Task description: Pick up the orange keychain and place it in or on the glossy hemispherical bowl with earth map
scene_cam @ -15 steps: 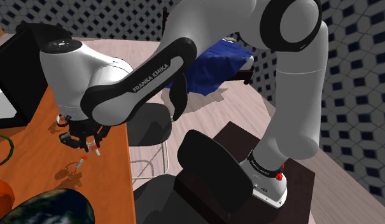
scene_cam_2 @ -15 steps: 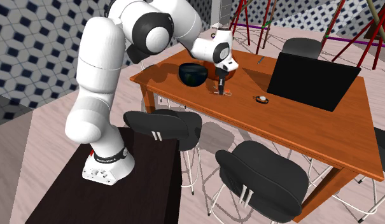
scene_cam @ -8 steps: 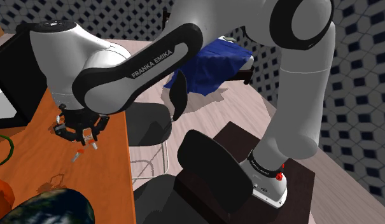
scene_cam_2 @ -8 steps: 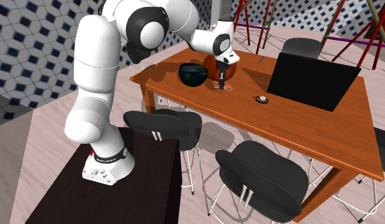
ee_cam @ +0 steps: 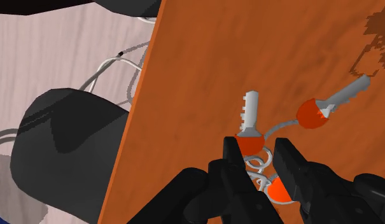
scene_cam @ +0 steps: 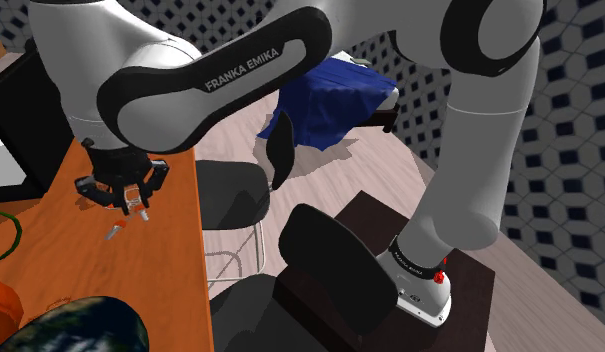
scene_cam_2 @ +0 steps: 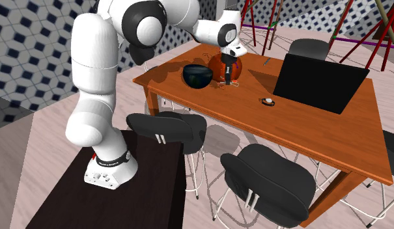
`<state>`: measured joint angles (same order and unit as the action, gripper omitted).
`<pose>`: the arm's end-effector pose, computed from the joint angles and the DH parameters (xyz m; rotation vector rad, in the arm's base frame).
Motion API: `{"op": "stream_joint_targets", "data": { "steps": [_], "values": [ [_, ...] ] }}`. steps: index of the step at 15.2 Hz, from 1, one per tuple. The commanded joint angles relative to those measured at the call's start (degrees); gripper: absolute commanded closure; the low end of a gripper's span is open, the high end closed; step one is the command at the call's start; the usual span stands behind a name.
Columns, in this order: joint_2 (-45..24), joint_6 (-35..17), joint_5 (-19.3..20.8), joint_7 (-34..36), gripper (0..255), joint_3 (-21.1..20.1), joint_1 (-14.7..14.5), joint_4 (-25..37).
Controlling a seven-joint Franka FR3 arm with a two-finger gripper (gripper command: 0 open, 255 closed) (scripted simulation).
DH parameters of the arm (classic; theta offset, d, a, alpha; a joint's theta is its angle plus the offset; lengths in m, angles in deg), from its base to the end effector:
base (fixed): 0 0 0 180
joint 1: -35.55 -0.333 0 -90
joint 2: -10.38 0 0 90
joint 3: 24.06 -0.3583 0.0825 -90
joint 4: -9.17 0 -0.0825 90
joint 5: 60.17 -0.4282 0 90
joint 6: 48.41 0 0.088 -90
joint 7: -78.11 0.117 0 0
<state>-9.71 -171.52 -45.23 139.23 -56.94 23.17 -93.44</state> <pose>0.5187 0.4597 0.3972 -3.0924 0.2721 -0.1115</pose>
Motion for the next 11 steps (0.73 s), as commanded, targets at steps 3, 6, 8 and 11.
{"op": "stream_joint_targets", "data": {
  "steps": [3,6,8,11],
  "values": [
    [1.3,2.6,-1.0,-0.7,255,-0.5,0.2,1.6],
    [2.1,4.6,-1.7,-1.2,255,-0.7,0.4,2.9],
    [2.5,6.0,-2.1,-1.5,255,-0.9,0.5,3.9],
    [3.1,8.0,-2.6,-1.9,255,-1.1,0.5,5.4]
  ]
}}
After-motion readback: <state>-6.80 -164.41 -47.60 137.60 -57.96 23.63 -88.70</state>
